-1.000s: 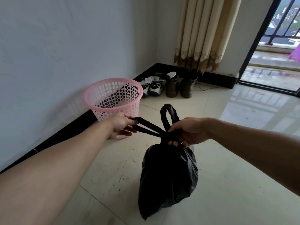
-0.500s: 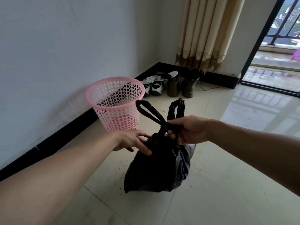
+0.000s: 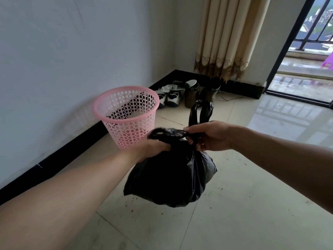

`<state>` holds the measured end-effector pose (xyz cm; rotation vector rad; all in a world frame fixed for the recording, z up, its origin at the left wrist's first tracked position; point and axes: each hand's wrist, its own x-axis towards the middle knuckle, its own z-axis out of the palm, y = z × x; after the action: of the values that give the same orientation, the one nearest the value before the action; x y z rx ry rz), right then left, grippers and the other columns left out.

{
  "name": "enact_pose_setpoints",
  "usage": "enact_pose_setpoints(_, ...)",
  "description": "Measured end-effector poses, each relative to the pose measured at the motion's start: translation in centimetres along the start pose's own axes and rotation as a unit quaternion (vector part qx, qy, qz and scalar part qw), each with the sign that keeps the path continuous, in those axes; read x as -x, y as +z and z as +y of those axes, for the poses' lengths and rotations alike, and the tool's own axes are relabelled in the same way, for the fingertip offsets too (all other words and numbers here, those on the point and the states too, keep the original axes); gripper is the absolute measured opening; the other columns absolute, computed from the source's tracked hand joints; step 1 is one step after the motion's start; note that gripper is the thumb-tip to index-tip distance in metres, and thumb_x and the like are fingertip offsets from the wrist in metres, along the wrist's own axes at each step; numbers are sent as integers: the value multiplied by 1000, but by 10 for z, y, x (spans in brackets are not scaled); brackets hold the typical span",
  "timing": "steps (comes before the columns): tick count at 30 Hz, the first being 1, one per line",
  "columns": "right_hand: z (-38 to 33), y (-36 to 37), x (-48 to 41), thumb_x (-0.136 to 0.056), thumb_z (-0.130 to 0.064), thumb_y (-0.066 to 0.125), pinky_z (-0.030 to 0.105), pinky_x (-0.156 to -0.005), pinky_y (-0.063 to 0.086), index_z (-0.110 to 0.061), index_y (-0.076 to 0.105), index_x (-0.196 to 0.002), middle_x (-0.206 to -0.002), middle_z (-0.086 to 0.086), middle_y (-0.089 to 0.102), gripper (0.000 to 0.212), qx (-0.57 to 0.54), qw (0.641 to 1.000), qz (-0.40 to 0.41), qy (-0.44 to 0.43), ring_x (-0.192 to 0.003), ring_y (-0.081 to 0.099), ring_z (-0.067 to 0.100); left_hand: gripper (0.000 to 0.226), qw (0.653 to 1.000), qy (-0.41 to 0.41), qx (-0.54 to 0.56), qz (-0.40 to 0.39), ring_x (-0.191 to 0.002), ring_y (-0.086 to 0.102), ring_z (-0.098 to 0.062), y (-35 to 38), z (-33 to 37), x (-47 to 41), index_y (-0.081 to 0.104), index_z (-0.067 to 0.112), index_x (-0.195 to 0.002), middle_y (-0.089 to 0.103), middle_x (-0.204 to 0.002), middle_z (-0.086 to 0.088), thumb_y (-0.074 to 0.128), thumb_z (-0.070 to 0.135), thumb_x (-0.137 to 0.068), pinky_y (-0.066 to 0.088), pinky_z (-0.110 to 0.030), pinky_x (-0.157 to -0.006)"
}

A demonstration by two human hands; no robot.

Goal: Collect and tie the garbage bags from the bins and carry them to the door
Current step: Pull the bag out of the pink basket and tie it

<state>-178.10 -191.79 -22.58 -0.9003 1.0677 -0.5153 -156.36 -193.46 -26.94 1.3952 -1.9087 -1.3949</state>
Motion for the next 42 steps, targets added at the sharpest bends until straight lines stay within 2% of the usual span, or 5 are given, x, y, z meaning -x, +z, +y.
enact_pose_setpoints(4, -3, -4, -7, -75, 2, 76, 23, -51, 48, -3, 65, -86, -79, 7, 65, 16, 160, 969, 156, -102, -68, 61, 17, 10, 997, -24, 74, 23, -53, 60, -14, -9, 13, -2, 66, 10, -73, 64, -62, -5, 69, 6, -82, 47, -21, -49)
enact_pose_setpoints(10, 14, -3, -12, -86, -9, 58, 34, -56, 41, -16, 47, -75, -71, 7, 58, 17, 565, 695, 336, -291, -62, 54, 29, 9, 999, -24, 28, -36, -59, 62, -17, -4, 31, -3, 68, 11, -72, 66, -70, -6, 73, 4, -76, 51, -24, -59)
enact_pose_setpoints(14, 17, -1, -15, -94, -18, 50, 31, -58, 31, -12, 46, -91, -81, 4, 53, 8, 615, 630, 359, -308, -66, 51, 27, 13, 996, -32, 50, -73, -82, 68, -27, 1, 34, -4, 71, 1, -89, 71, -90, -18, 74, 5, -76, 55, -35, -85)
enact_pose_setpoints(28, 95, -16, -36, -80, -22, 70, 28, -53, 43, -12, 53, -71, -67, 5, 56, 21, 267, 887, 372, -62, -61, 52, 19, 9, 987, -135, 45, -68, -73, 62, -22, 37, -16, -24, 67, 6, -87, 67, -78, -9, 59, 7, -90, 51, -29, -66)
enact_pose_setpoints(42, 96, -19, -37, -86, -11, 67, 19, -54, 41, -15, 53, -73, -72, -1, 59, 20, 141, 935, 315, -78, -65, 57, 9, 10, 956, -173, 196, -133, -55, 55, -8, 51, -25, -42, 68, 10, -96, 62, -72, 0, 59, 10, -92, 45, -21, -56)
